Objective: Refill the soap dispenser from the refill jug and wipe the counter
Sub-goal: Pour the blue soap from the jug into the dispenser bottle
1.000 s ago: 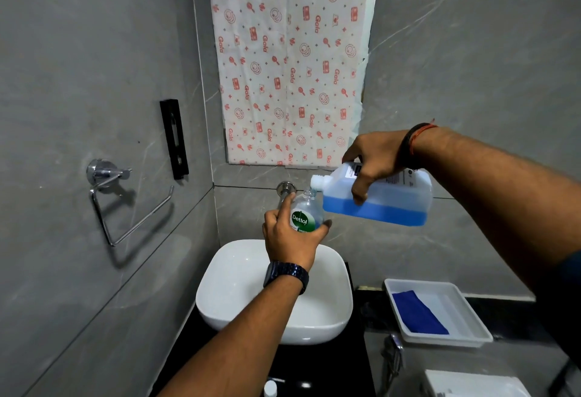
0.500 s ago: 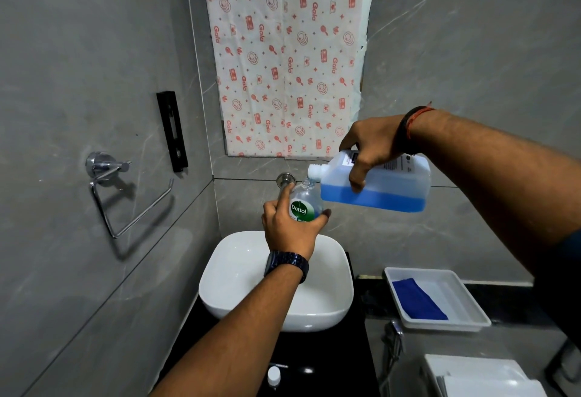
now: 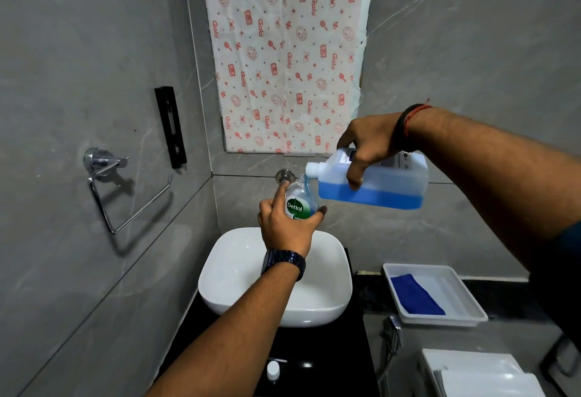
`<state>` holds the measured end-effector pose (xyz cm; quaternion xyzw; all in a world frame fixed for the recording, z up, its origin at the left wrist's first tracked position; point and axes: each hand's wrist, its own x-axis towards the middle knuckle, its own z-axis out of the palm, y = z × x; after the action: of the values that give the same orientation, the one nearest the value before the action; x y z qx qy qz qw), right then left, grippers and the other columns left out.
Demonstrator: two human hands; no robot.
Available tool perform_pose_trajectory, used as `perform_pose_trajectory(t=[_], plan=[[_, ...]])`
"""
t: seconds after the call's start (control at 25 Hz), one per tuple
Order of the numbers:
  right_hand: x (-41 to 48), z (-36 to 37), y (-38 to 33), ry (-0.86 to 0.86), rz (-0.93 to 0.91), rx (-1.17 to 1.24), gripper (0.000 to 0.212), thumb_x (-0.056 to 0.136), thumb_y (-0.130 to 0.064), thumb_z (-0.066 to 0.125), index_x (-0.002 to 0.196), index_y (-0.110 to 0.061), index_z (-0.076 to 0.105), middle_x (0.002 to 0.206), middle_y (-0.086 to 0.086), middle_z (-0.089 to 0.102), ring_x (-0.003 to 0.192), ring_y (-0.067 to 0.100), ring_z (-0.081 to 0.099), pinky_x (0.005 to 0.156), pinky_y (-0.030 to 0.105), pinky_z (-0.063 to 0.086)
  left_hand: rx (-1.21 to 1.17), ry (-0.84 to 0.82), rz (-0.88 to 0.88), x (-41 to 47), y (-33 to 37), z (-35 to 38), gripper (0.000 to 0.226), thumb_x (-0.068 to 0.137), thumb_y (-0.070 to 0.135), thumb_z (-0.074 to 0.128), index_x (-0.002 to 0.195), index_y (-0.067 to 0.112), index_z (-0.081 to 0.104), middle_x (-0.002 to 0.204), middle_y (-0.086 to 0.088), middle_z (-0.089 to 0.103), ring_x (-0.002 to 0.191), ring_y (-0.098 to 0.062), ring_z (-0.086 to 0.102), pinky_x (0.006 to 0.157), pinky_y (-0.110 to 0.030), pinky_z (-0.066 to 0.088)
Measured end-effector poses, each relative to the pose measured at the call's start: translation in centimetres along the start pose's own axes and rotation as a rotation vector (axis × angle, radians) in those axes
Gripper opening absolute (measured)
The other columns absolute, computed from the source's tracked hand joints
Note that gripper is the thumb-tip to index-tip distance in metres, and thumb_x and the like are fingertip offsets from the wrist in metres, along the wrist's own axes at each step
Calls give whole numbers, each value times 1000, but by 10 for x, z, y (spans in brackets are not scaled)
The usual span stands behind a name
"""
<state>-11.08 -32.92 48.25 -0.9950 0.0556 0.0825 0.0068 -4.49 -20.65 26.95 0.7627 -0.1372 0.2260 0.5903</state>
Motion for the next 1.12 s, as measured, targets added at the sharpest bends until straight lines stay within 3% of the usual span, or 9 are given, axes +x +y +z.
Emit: perform_pose_trajectory(t=[0.2, 0.36, 0.52, 0.76, 0.96, 1.12], plan=[[2, 6, 3, 19, 6, 51, 43, 60, -44, 81, 97, -25, 67, 93, -3, 66, 84, 15, 61, 62, 25, 49, -5, -4, -9, 0, -3, -1, 88, 48, 46, 87, 126, 39, 46, 98, 8, 38, 97, -17, 53, 69, -24, 43], [5, 20, 6, 69, 8, 149, 46, 49, -47, 83, 86, -26, 67, 87, -2, 67, 81, 19, 64, 66, 34, 57, -15, -16, -18, 0, -5, -3, 87, 49, 49, 85, 126, 39, 46, 98, 8, 40, 96, -17, 54, 73, -26, 49], [12, 48, 12, 153, -24, 335, 53, 43, -45, 84, 85, -24, 60, 86, 0, 65, 77, 20, 65, 56, 32, 57, -31, -23, -34, -2, -8, -9, 82, 49, 52, 83, 122, 42, 47, 100, 9, 42, 95, -16, 56, 76, -29, 52], [27, 121, 16, 253, -36, 542, 58, 49, -43, 88, 94, -26, 55, 90, -6, 64, 81, 13, 62, 67, 30, 54, 7, -26, -104, -4, -48, -28, 83, 49, 48, 85, 122, 33, 51, 112, 2, 52, 98, -19, 57, 80, -29, 49], [47, 220, 9, 180, -39, 638, 63, 47, -35, 92, 97, -18, 57, 95, 5, 66, 86, 25, 63, 80, 44, 54, 99, -30, -220, -21, -125, -61, 83, 49, 44, 88, 122, 29, 53, 115, -2, 55, 102, -24, 58, 86, -35, 49], [57, 293, 5, 114, 4, 694, 68, 50, -32, 92, 106, -19, 56, 104, 3, 64, 92, 24, 62, 81, 40, 55, 164, -49, -341, -37, -189, -93, 83, 51, 39, 89, 124, 21, 53, 120, -7, 57, 106, -28, 57, 90, -39, 49]])
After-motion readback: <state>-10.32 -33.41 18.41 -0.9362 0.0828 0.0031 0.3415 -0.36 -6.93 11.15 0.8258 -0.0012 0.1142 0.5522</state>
